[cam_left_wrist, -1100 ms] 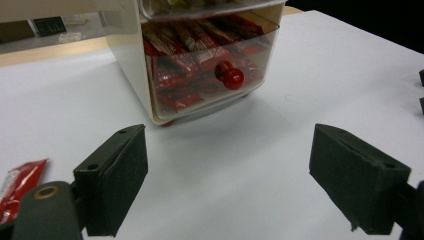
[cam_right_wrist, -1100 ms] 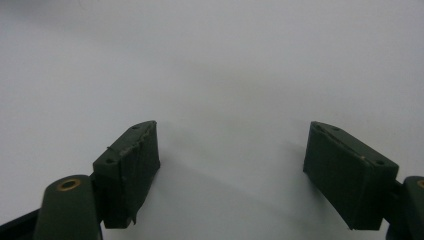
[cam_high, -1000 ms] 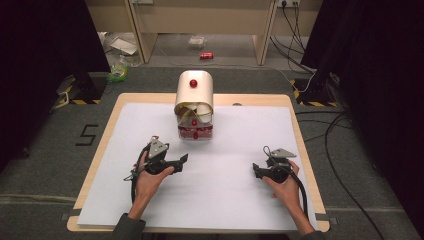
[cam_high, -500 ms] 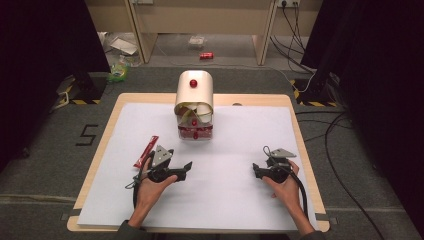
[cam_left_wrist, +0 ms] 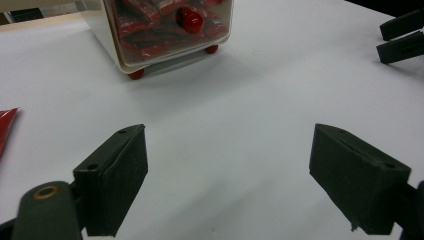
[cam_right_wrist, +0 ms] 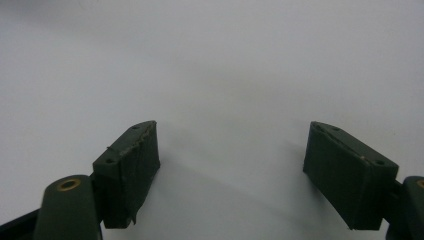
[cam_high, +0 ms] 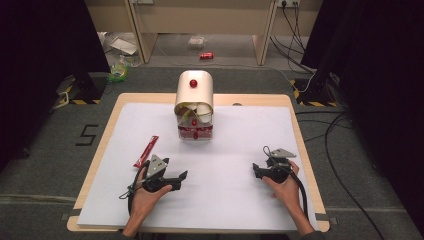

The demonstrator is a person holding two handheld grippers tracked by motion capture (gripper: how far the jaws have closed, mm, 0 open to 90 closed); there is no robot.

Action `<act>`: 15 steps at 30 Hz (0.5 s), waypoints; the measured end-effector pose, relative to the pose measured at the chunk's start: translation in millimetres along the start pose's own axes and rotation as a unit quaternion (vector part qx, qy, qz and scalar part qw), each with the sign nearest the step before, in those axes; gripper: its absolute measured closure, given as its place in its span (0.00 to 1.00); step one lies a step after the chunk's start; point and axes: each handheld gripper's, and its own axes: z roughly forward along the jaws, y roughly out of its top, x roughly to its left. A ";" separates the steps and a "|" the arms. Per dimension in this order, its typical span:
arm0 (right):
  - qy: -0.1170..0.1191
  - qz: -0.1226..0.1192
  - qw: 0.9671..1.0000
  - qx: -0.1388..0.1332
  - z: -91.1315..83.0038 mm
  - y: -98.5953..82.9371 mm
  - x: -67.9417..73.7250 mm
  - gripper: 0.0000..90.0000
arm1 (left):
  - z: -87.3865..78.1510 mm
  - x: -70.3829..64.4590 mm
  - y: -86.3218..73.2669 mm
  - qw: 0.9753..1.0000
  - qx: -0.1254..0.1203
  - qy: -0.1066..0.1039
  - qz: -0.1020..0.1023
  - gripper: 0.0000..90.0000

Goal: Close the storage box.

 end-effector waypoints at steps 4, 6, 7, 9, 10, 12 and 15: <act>0.000 0.000 1.000 0.000 0.0 0.0 0.2 0.25 | -4.6 1.2 -3.7 1.000 0.000 -0.006 -0.002 0.17; 0.000 0.000 1.000 0.000 0.0 0.0 0.2 0.25 | -7.2 1.2 -5.3 1.000 -0.003 -0.001 0.003 0.17; 0.000 -0.002 1.000 -0.001 0.1 0.0 -0.2 0.25 | -8.3 1.1 -6.2 1.000 -0.002 -0.001 0.005 0.17; 0.000 0.001 1.000 0.000 -0.1 0.0 0.4 0.25 | -10.3 0.1 -8.2 1.000 0.001 -0.004 0.006 0.17; 0.000 0.000 1.000 0.000 0.0 0.0 0.2 0.25 | -11.3 -0.3 -9.4 1.000 0.002 -0.005 0.007 0.17; 0.000 0.000 1.000 0.000 0.0 0.0 0.2 0.25 | -13.2 -0.9 -11.8 1.000 0.004 -0.005 0.009 0.17; 0.000 0.000 1.000 0.000 0.0 0.0 0.2 0.25 | -15.0 -2.3 -15.2 1.000 0.009 -0.009 0.008 0.17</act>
